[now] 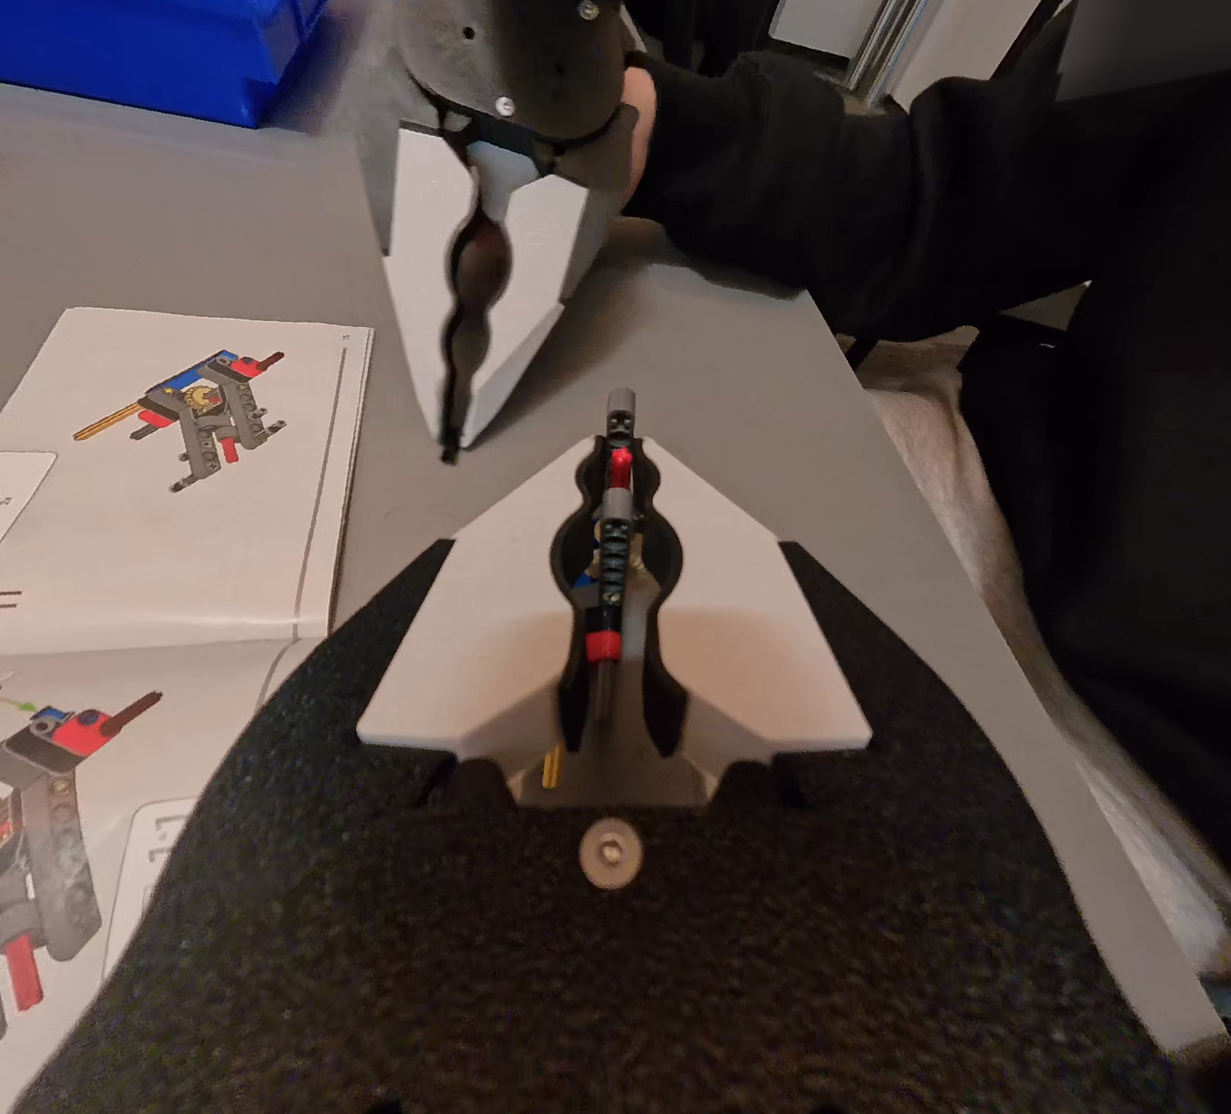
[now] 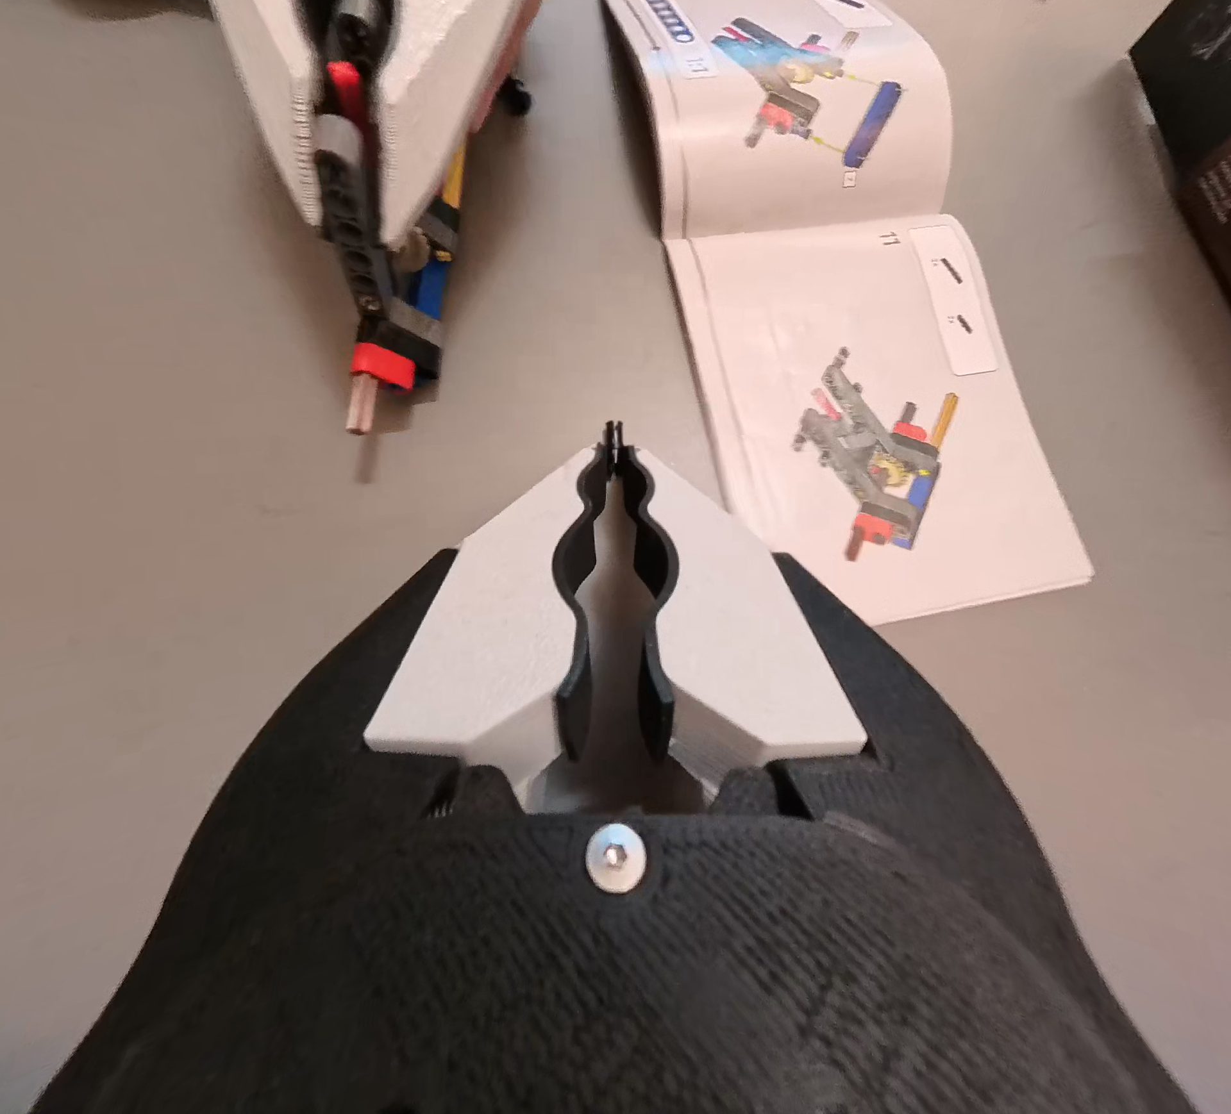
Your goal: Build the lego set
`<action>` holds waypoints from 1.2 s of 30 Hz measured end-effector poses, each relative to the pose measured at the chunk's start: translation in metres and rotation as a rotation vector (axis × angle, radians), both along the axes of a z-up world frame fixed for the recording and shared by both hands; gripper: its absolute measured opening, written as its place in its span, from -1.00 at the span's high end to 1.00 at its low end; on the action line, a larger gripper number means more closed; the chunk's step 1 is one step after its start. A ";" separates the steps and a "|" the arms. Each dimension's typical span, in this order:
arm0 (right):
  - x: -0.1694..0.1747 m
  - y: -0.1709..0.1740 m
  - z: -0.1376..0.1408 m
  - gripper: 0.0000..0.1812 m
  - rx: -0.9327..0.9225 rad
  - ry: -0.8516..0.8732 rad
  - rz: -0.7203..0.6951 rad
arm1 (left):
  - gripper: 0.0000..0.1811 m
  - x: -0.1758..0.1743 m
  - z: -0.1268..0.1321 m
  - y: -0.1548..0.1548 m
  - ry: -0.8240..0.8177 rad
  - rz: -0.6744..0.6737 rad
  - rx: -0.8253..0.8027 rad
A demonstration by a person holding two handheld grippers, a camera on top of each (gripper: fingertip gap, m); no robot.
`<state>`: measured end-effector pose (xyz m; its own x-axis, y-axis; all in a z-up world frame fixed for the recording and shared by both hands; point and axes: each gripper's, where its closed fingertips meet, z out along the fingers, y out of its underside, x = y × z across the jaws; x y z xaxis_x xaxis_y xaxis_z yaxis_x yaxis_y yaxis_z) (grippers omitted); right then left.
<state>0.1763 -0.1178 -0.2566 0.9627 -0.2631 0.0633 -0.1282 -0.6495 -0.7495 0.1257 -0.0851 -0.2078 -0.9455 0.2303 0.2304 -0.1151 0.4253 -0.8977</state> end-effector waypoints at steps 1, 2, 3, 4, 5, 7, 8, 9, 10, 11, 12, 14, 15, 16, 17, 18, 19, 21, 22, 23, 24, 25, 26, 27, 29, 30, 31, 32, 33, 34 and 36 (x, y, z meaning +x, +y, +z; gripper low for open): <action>-0.005 0.001 0.002 0.97 0.009 -0.007 -0.002 | 0.95 0.000 0.000 0.000 0.000 0.002 0.000; -0.009 0.004 0.007 0.97 0.035 -0.028 -0.002 | 0.95 0.001 0.000 0.000 -0.001 0.005 0.001; -0.017 0.007 0.014 0.97 0.082 -0.024 0.008 | 0.95 0.001 0.000 0.000 0.000 0.006 0.001; -0.025 0.011 0.023 0.97 0.144 -0.017 0.018 | 0.95 0.001 0.000 0.000 0.002 0.004 0.002; -0.032 0.015 0.033 0.97 0.208 -0.027 0.030 | 0.95 0.001 0.000 0.000 0.003 0.003 0.003; -0.043 0.020 0.044 0.97 0.274 -0.052 0.049 | 0.94 0.001 0.000 0.000 0.002 0.002 0.003; -0.044 0.021 0.046 0.97 0.277 -0.081 0.050 | 0.94 0.002 0.000 -0.001 -0.002 0.004 0.003; -0.044 0.023 0.046 0.97 0.264 -0.112 0.056 | 0.94 0.002 0.000 -0.001 -0.009 0.005 0.002; -0.042 0.023 0.045 0.97 0.242 -0.141 0.055 | 0.95 0.003 0.000 -0.001 -0.019 0.009 0.000; -0.044 0.025 0.046 0.97 0.227 -0.173 0.078 | 0.94 0.003 0.000 -0.002 -0.028 0.013 -0.001; -0.047 0.027 0.048 0.97 0.224 -0.207 0.104 | 0.94 0.003 0.000 -0.002 -0.031 0.014 0.000; -0.044 0.028 0.052 0.97 0.191 -0.293 0.096 | 0.94 0.003 -0.001 -0.002 -0.031 0.021 0.014; -0.042 0.027 0.053 0.97 0.166 -0.340 0.092 | 0.94 0.004 -0.001 -0.002 -0.031 0.027 0.023; -0.039 0.027 0.057 0.97 0.153 -0.392 0.085 | 0.94 0.004 -0.001 -0.002 -0.033 0.035 0.034; -0.039 0.028 0.059 0.97 0.136 -0.442 0.087 | 0.94 0.006 -0.001 -0.002 -0.039 0.049 0.044; -0.038 0.028 0.060 0.97 0.116 -0.480 0.087 | 0.94 0.008 -0.001 -0.003 -0.042 0.061 0.053; -0.036 0.028 0.061 0.97 0.092 -0.520 0.083 | 0.94 0.008 -0.001 -0.003 -0.038 0.070 0.060; -0.034 0.028 0.060 0.97 0.043 -0.590 0.084 | 0.94 0.011 -0.001 -0.003 -0.023 0.089 0.067; -0.034 0.028 0.059 0.97 0.028 -0.606 0.089 | 0.94 0.012 -0.001 -0.003 -0.014 0.097 0.068; -0.033 0.028 0.058 0.97 0.016 -0.620 0.092 | 0.94 0.014 -0.001 -0.002 -0.006 0.108 0.068; -0.033 0.028 0.056 0.97 -0.002 -0.636 0.097 | 0.94 0.016 -0.001 -0.002 0.001 0.118 0.067; -0.033 0.029 0.055 0.97 -0.017 -0.656 0.101 | 0.94 0.017 -0.001 -0.001 0.009 0.123 0.065; -0.034 0.030 0.054 0.97 -0.027 -0.669 0.108 | 0.94 0.018 -0.001 -0.001 0.015 0.128 0.064; -0.035 0.031 0.052 0.97 -0.043 -0.678 0.115 | 0.94 0.019 -0.001 0.000 0.019 0.131 0.062; -0.031 0.029 0.044 0.96 -0.121 -0.724 0.112 | 0.94 0.018 -0.001 0.000 0.017 0.128 0.062; -0.031 0.029 0.042 0.96 -0.142 -0.740 0.114 | 0.94 0.018 -0.001 0.000 0.014 0.129 0.064; -0.031 0.030 0.044 0.96 -0.137 -0.755 0.111 | 0.94 0.018 -0.001 0.000 0.009 0.129 0.066; -0.031 0.031 0.049 0.96 -0.122 -0.778 0.100 | 0.94 0.018 -0.001 -0.001 0.004 0.129 0.068; -0.031 0.031 0.054 0.97 -0.109 -0.793 0.090 | 0.94 0.018 -0.001 -0.001 0.002 0.130 0.069; -0.030 0.031 0.055 0.97 -0.107 -0.800 0.083 | 0.94 0.018 -0.001 -0.001 0.004 0.133 0.071; -0.029 0.031 0.054 0.96 -0.143 -0.830 0.082 | 0.94 0.019 -0.001 -0.002 0.013 0.142 0.070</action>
